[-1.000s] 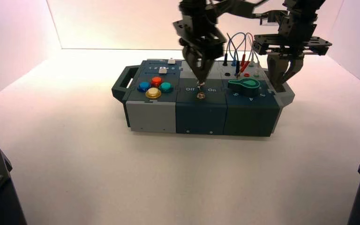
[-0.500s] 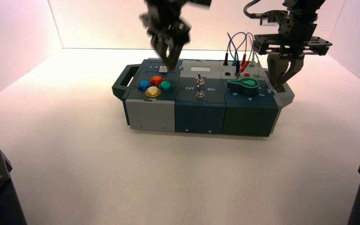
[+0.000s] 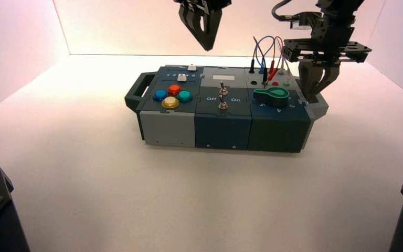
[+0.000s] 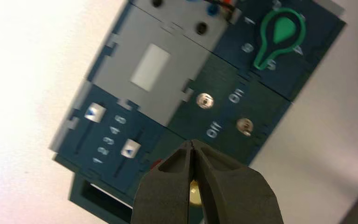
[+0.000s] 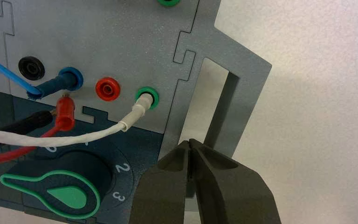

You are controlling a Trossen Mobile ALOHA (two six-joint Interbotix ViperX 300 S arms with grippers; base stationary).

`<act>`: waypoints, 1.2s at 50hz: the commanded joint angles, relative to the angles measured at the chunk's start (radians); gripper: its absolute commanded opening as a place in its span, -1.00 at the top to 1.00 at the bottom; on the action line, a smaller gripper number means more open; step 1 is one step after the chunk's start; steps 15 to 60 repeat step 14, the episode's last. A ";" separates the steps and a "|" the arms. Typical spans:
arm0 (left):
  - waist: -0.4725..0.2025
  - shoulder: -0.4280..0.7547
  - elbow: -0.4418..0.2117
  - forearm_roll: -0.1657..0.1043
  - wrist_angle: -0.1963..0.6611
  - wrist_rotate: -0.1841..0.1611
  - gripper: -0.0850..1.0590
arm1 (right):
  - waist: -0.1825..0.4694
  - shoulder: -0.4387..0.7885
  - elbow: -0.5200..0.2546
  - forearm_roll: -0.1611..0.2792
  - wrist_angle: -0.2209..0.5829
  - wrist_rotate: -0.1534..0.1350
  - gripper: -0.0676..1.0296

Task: Flip the top switch off with the left gripper.

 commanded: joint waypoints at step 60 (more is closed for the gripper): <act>-0.023 -0.026 0.021 0.002 0.021 -0.028 0.91 | 0.034 0.018 -0.005 0.008 0.018 -0.017 0.92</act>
